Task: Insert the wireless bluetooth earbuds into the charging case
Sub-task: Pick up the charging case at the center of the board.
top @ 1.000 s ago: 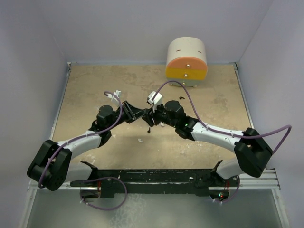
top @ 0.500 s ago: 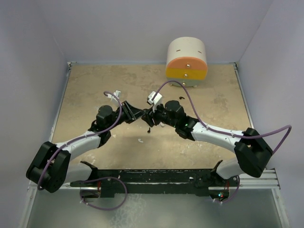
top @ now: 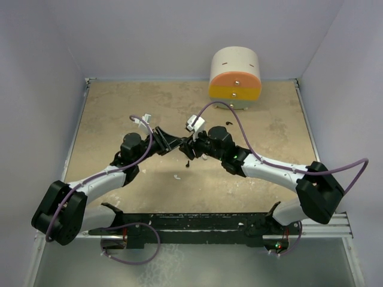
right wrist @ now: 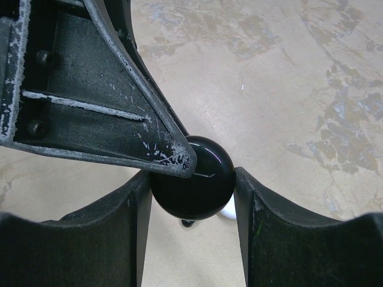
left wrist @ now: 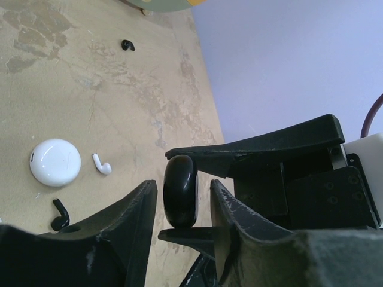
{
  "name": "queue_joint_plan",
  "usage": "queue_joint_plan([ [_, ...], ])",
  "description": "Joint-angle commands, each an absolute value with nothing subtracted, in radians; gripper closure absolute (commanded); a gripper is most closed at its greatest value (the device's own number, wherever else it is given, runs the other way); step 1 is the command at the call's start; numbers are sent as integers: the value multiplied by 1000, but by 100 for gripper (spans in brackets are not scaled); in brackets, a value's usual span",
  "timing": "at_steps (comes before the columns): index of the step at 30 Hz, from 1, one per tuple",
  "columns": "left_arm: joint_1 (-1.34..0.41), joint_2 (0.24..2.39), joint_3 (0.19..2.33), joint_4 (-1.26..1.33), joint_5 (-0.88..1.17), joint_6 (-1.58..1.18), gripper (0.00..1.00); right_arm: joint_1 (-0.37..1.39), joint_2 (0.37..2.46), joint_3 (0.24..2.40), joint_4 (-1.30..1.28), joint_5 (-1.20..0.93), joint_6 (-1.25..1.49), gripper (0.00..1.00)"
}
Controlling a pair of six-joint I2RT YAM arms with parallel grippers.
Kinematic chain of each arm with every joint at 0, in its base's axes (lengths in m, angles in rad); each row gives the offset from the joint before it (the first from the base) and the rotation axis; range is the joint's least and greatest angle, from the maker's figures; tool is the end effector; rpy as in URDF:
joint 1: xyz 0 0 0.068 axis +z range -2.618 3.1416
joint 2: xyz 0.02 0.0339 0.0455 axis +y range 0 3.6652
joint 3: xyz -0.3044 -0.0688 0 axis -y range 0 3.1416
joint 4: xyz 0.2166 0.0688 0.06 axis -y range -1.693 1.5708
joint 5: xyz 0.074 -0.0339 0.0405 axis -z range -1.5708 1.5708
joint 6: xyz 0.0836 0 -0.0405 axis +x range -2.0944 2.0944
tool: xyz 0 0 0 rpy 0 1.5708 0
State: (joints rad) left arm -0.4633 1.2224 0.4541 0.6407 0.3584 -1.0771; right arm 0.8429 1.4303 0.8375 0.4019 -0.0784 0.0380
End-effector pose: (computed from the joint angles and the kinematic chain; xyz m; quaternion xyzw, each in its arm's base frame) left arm 0.2236 -0.1445 0.2729 -0.1109 0.7398 -0.5486 0.3734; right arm 0.2247 0.2619 0.3138 -0.3248 0.6993 0.2985 0.5624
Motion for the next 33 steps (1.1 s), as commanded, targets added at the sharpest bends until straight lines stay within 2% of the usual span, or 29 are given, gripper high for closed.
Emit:
queue_joint_plan([
  [1, -466, 1197, 480, 667, 350, -1048, 66, 839, 1384, 857, 433, -91, 30, 74],
  [8, -466, 1199, 480, 668, 348, -1049, 79, 839, 1384, 856, 433, -91, 31, 74],
  [10, -466, 1199, 480, 667, 348, -1049, 87, 839, 1385, 855, 433, -92, 31, 74],
  [12, -466, 1200, 482, 668, 348, -1049, 100, 839, 1387, 856, 433, -89, 32, 70],
  [13, -466, 1202, 482, 668, 347, -1049, 100, 839, 1388, 857, 433, -84, 35, 62],
  [16, -466, 1200, 481, 666, 341, -1049, 100, 839, 1385, 857, 430, -69, 47, 25],
  [21, -467, 1195, 483, 649, 327, -1044, 100, 838, 1294, 848, 378, 26, 94, 1],
  [26, -466, 1190, 487, 641, 323, -1040, 100, 835, 1151, 821, 305, 169, 152, 0],
  [33, -466, 1193, 497, 640, 321, -1043, 100, 835, 1178, 842, 257, 226, 218, 0],
])
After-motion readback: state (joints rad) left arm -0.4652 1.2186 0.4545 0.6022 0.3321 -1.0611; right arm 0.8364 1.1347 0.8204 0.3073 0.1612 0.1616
